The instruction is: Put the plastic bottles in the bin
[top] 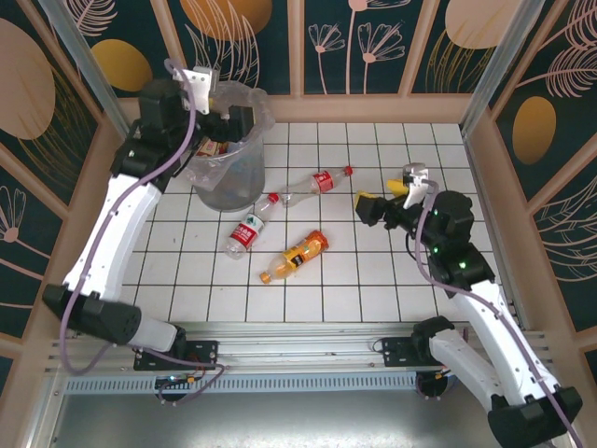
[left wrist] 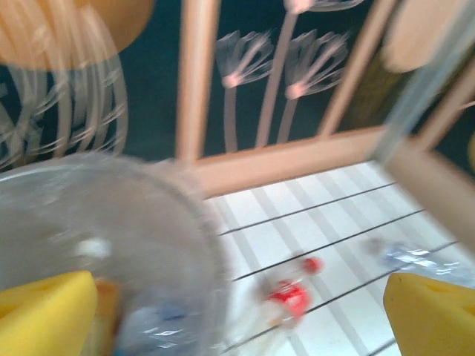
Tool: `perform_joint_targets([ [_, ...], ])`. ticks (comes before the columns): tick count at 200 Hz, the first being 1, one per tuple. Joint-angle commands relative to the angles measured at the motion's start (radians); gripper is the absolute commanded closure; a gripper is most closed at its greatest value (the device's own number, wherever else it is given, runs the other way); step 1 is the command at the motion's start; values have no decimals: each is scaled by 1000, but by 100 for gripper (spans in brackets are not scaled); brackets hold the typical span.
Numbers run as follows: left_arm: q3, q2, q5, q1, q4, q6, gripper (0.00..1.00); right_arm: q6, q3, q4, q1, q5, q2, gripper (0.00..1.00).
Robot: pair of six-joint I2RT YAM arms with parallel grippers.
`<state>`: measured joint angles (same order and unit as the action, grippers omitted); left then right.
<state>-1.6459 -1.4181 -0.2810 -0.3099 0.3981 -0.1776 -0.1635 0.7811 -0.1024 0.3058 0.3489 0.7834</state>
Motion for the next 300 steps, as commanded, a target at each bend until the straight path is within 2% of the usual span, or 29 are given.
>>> perform_joint_targets([
  [1, 147, 55, -248, -35, -229, -128, 1, 62, 81, -69, -62, 1, 62, 2],
  [38, 371, 151, -288, -154, -357, -171, 2, 132, 168, -170, -132, -102, 212, 3],
  [68, 555, 196, -416, -182, -497, -236, 1, 189, 226, -231, -191, -155, 355, 6],
  [94, 628, 223, -488, -187, -490, -193, 2, 256, 267, -262, -225, -213, 463, 9],
  [113, 649, 228, -529, -188, -478, -157, 2, 301, 320, -314, -251, -236, 543, 10],
  [141, 667, 225, -560, -187, -520, -184, 2, 337, 382, -360, -295, -276, 649, 11],
  [188, 642, 250, -496, -187, -439, -181, 1, 350, 436, -361, -347, -368, 812, 11],
  [240, 643, 307, -513, -187, -446, -199, 1, 361, 442, -329, -359, -508, 902, 9],
  [300, 638, 323, -521, -188, -429, -198, 1, 361, 480, -307, -383, -551, 1026, 8],
])
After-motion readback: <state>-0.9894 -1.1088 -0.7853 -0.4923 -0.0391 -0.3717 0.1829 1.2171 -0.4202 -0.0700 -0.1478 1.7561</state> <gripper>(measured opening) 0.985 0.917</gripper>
